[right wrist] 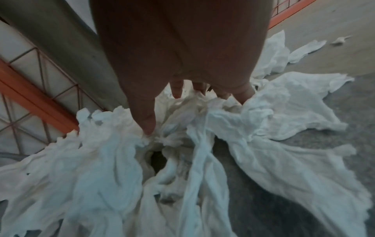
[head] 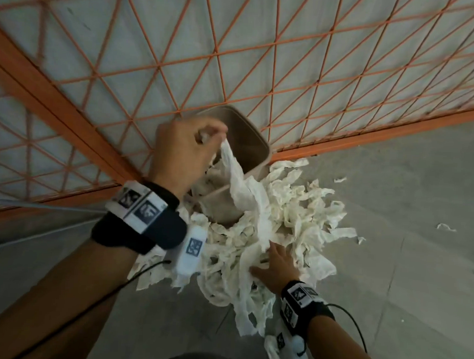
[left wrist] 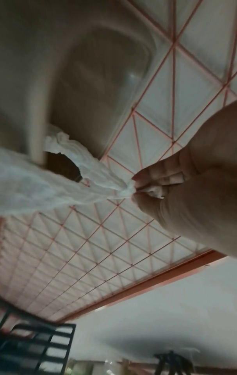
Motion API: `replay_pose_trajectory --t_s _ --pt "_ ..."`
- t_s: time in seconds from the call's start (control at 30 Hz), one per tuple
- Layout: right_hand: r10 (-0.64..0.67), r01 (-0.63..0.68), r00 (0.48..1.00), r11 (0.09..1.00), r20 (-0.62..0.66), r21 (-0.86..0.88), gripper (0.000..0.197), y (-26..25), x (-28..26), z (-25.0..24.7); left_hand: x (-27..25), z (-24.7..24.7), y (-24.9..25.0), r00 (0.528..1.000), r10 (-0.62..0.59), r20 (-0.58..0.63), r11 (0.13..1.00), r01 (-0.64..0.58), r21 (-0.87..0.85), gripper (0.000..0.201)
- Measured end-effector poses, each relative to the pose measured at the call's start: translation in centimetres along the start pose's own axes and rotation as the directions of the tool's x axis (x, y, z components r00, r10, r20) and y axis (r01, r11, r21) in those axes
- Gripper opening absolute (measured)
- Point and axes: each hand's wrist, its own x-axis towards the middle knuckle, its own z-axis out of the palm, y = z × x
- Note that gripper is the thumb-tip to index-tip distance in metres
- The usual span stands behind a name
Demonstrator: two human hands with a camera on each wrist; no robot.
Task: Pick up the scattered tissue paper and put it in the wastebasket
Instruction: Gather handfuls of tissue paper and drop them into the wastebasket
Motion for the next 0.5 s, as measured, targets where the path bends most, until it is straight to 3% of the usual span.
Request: replay_pose_trajectory --t_s 0.1,0.17,0.23,0.3,0.33,0.37,0.43,0.5 --pt "0.068 -0.068 0.998 0.997 0.009 0.040 0.088 -0.2 -0.3 0.9 2.6 -0.9 -1.5 0.986 -0.001 -0.168 0.998 0.013 0.069 0.014" --pt "0.088 -0.086 0.996 0.994 -0.022 0.066 0.096 0.1 -0.4 1.5 3.6 -1.0 -3.2 0.986 -0.067 -0.154 0.991 0.083 0.100 0.016" --pt "0.091 -0.091 0.996 0.996 -0.007 -0.019 0.099 0.1 -0.7 1.9 3.7 -0.8 -4.5 0.977 -0.202 0.063 0.954 0.182 0.240 0.019" --pt "0.061 -0.063 0.997 0.995 -0.040 -0.073 0.093 0.0 -1.1 1.8 2.8 -0.4 -4.9 0.886 -0.336 0.319 0.887 0.184 0.423 0.023" --pt "0.039 -0.044 0.996 0.996 -0.077 -0.073 0.089 -0.1 -1.4 1.8 2.1 -0.3 -4.6 0.869 -0.334 0.364 0.883 0.152 0.445 0.025" --pt "0.022 -0.029 0.993 0.998 -0.112 -0.061 0.084 0.0 -1.7 1.8 1.3 -0.2 -4.2 0.889 -0.284 0.360 0.902 0.120 0.415 0.027" --pt "0.035 -0.033 0.987 0.999 -0.157 0.016 0.072 0.1 -2.3 1.6 -0.6 -0.6 -2.7 0.954 -0.119 0.274 0.957 0.037 0.288 0.027" --pt "0.071 -0.048 0.979 0.992 -0.189 0.121 0.058 0.7 -2.5 1.2 -3.5 -1.0 -0.8 0.990 0.025 0.140 0.984 -0.049 0.169 0.023"
